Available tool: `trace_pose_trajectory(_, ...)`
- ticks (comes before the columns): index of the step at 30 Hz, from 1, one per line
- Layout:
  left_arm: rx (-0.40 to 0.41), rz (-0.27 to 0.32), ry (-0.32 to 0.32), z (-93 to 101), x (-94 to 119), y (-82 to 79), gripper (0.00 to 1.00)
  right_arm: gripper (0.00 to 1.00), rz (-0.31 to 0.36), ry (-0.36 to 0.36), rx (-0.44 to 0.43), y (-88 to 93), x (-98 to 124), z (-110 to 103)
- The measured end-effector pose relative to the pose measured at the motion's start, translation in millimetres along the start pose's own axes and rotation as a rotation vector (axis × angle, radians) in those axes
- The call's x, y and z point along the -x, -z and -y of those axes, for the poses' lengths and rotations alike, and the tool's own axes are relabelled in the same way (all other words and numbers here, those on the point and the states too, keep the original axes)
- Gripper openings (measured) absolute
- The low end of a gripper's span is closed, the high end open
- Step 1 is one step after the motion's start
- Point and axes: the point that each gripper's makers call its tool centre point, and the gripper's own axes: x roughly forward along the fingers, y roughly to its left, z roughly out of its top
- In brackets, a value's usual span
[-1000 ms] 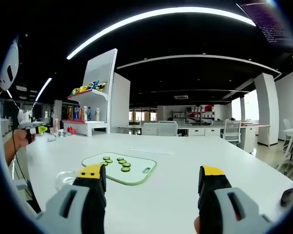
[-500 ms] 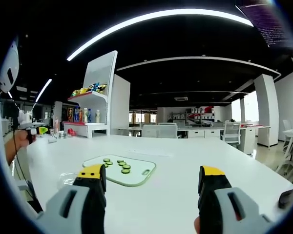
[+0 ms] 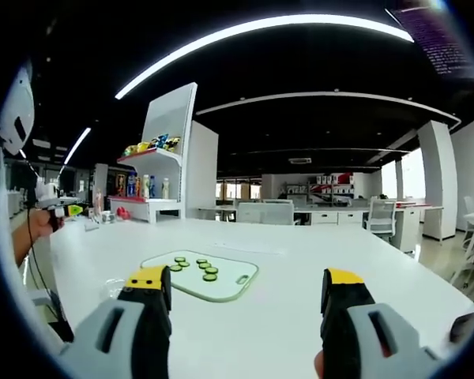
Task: Open the petri dish lid, add cucumber slices into the petri dish, and close the lid
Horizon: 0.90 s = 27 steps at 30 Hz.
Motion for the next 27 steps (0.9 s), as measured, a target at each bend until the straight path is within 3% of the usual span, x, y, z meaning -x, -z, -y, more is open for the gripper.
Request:
trace_pose_trajectory(4,0.024,0.01,0.025,3.6,0,-2.4,0.78,0.76,0.007,-0.009,-0.005,-0.5,2,4)
trace_pose_trajectory(15,-0.006,-0.032,0.073,12.0,-3,5.0,0.78,0.76,0.008,-0.032,-0.006,2.7,2,8)
trace_pose_trajectory(27,0.027,-0.044,0.199,38.6,-9,11.4,0.79,0.77,0.05,-0.139,-0.027,-14.3,0,-17)
